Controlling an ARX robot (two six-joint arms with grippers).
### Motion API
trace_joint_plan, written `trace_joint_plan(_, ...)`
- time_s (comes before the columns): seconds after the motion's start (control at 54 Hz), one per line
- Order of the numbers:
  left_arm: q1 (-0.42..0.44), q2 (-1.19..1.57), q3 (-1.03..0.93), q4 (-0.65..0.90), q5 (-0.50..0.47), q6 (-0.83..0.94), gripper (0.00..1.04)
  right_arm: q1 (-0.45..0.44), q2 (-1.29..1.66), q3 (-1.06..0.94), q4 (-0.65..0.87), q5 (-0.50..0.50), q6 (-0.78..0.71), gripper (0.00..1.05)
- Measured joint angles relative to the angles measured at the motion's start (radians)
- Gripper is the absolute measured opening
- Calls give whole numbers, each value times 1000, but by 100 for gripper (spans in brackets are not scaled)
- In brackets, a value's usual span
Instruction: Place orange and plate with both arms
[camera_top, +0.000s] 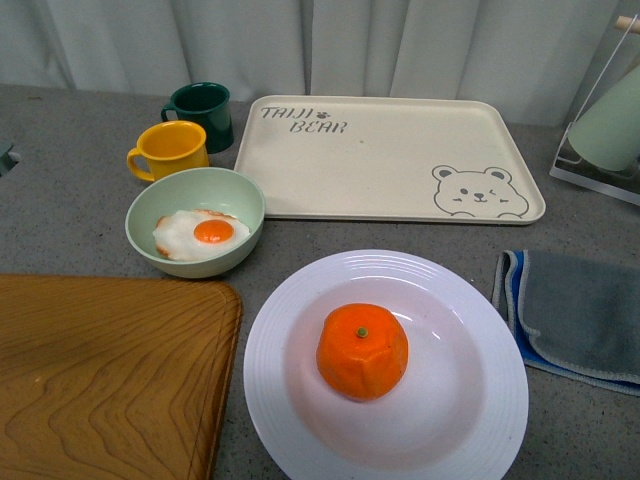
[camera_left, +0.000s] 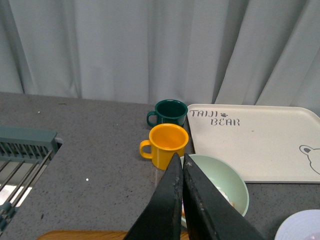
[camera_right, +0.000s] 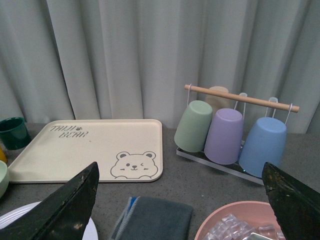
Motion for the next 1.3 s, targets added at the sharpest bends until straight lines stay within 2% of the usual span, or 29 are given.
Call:
trace_joint_plan(0.093, 54, -138, -31, -112, 44, 2, 4, 0, 0, 0, 0, 0, 0, 95)
trace_joint_plan(0.148, 80, -269, -31, -254, 73, 3, 4, 0, 0, 0, 0, 0, 0, 95)
trace_joint_plan(0.204, 103, -371, -36, -332, 98, 4, 4, 0, 0, 0, 0, 0, 0, 95)
trace_joint_plan(0.444, 160, -565, -56, -496, 153, 4, 4, 0, 0, 0, 0, 0, 0, 95)
trace_joint_plan(0.5, 213, -615, -56, -540, 229, 5, 4, 0, 0, 0, 0, 0, 0, 95)
trace_joint_plan(0.593, 255, -682, -56, -599, 240, 4, 4, 0, 0, 0, 0, 0, 0, 95)
trace_joint_plan(1.296, 258, -1014, -57, -916, 247, 5, 4, 0, 0, 0, 0, 0, 0, 95)
